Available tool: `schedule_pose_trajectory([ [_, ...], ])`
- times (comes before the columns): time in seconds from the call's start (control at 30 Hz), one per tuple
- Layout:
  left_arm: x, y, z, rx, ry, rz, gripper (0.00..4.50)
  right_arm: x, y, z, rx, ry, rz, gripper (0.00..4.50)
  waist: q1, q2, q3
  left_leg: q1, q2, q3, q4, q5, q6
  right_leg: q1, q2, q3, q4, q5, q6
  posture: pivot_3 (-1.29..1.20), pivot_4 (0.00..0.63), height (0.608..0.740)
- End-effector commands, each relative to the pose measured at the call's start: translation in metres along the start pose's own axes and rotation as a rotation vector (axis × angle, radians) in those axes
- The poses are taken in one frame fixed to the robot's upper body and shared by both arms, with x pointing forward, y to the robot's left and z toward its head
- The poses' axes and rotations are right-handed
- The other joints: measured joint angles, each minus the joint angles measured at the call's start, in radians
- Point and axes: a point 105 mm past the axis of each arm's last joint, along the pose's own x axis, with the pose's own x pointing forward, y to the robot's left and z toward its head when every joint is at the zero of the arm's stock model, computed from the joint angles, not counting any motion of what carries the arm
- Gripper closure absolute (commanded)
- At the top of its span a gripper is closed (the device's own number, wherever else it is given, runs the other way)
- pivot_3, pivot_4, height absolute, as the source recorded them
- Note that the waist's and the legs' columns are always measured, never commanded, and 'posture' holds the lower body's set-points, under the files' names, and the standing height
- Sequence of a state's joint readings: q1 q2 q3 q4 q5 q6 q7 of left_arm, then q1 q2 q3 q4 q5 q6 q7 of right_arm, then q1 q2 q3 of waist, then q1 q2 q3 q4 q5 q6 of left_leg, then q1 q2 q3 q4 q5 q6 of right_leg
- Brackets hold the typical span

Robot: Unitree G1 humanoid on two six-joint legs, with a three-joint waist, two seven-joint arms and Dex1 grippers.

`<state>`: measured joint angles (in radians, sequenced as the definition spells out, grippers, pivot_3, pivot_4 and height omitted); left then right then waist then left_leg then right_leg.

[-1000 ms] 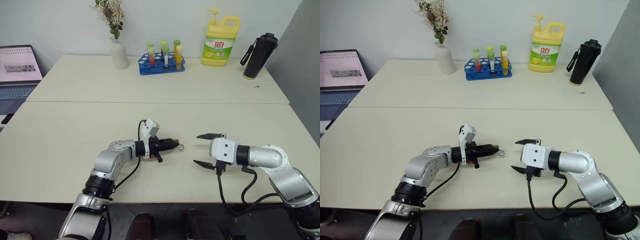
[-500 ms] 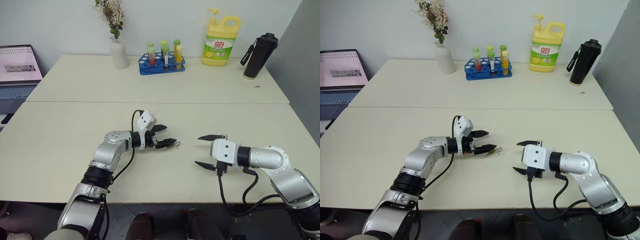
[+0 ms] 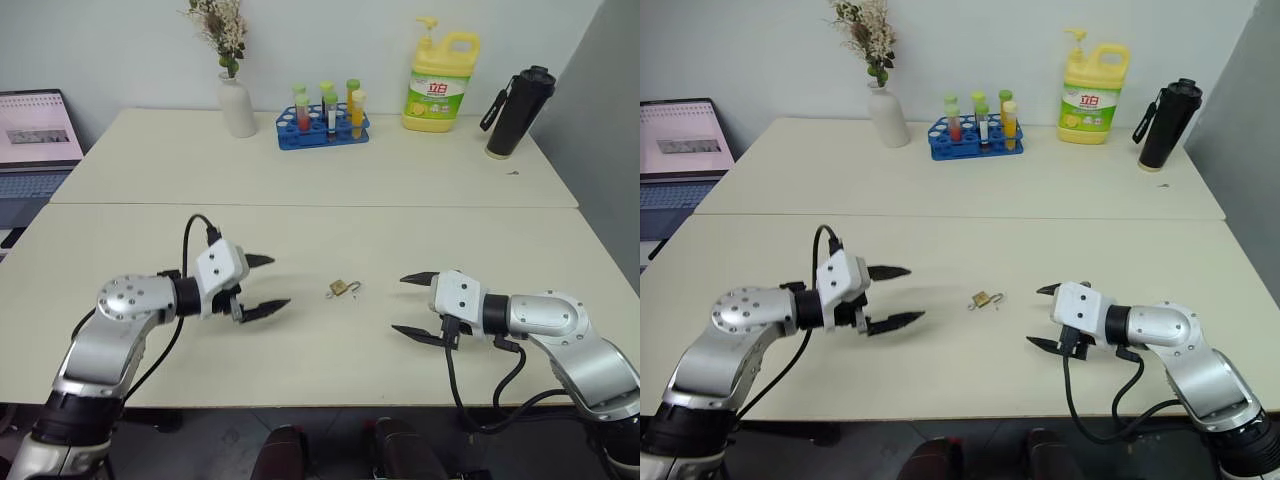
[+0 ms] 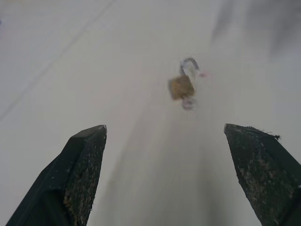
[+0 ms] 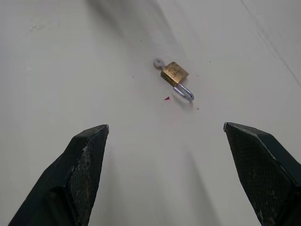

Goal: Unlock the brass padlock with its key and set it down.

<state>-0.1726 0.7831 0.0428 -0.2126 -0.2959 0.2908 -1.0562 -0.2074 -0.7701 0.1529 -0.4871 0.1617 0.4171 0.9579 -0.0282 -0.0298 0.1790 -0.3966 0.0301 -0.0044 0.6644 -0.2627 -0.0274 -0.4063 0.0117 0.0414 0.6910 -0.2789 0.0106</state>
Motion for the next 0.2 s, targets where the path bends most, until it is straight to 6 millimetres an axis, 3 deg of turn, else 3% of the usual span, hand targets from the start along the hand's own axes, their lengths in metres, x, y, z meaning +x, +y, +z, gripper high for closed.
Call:
schedule_pose_trajectory([
  [0.03, -0.0136, 0.0043, 0.0141, 0.107, -0.026, 0.032, 0.31, -0.0077, -0.0044, 0.0146, -0.016, -0.045, 0.016, 0.39, 0.002, 0.000, 0.000, 0.000, 0.000, 0.000, 0.000, 0.000, 0.000, 0.000, 0.000, 0.000, 0.000, 0.000, 0.000, 0.00, 0.150, 0.740],
  [0.2, -0.0185, -0.0037, 0.0176, 0.081, -0.060, -0.004, 0.31, -0.0087, -0.0108, 0.0187, -0.013, -0.060, 0.031, 0.39, 0.000, 0.000, 0.000, 0.000, 0.000, 0.001, 0.000, 0.000, 0.000, 0.000, 0.000, 0.000, 0.000, 0.000, 0.000, 0.00, 0.150, 0.740],
])
